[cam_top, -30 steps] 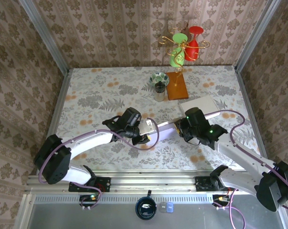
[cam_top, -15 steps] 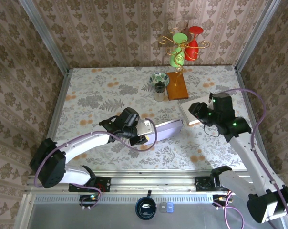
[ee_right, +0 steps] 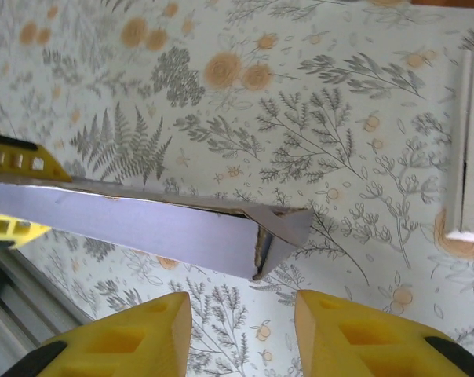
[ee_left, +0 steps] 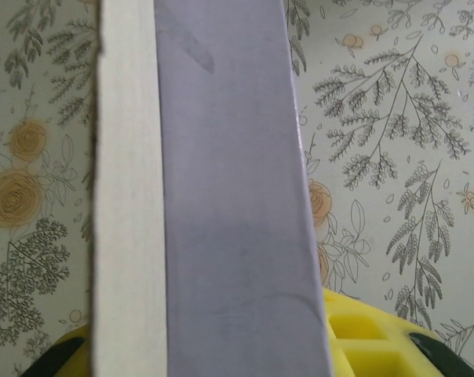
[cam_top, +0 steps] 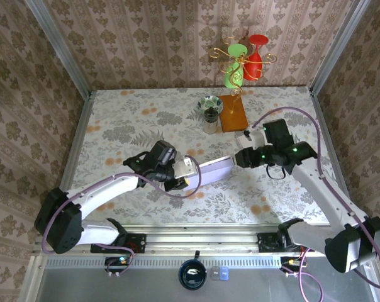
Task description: Fold the paper box
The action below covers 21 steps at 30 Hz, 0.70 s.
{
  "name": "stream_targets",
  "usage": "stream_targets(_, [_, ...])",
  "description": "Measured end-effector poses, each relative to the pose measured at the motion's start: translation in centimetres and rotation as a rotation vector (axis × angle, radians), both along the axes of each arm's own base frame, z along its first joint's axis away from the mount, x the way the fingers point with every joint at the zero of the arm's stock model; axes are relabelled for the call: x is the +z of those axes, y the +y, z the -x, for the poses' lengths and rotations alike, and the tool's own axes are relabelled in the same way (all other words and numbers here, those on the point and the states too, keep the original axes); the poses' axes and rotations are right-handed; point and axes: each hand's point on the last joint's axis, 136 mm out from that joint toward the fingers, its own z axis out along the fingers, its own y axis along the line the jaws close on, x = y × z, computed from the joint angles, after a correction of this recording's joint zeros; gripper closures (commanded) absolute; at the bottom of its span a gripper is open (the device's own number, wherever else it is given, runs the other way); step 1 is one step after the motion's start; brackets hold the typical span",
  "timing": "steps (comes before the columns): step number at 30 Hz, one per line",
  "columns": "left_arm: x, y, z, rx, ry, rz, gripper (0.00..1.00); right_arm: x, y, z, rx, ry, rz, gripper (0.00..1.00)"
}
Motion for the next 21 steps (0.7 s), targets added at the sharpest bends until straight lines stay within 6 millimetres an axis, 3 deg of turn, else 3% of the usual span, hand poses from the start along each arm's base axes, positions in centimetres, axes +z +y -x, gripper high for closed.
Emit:
stream_targets(7, [-0.2, 0.3, 0.0, 0.000, 0.016, 0.003, 0.72, -1.0, 0.2, -0.9, 0.089, -0.017, 0.093, 0.56])
stream_targets(21, [-0.1, 0.6, -0.1, 0.001, 0.031, 0.014, 0.72, -2.1, 1.1, -1.5, 0.151, 0.003, 0.108, 0.63])
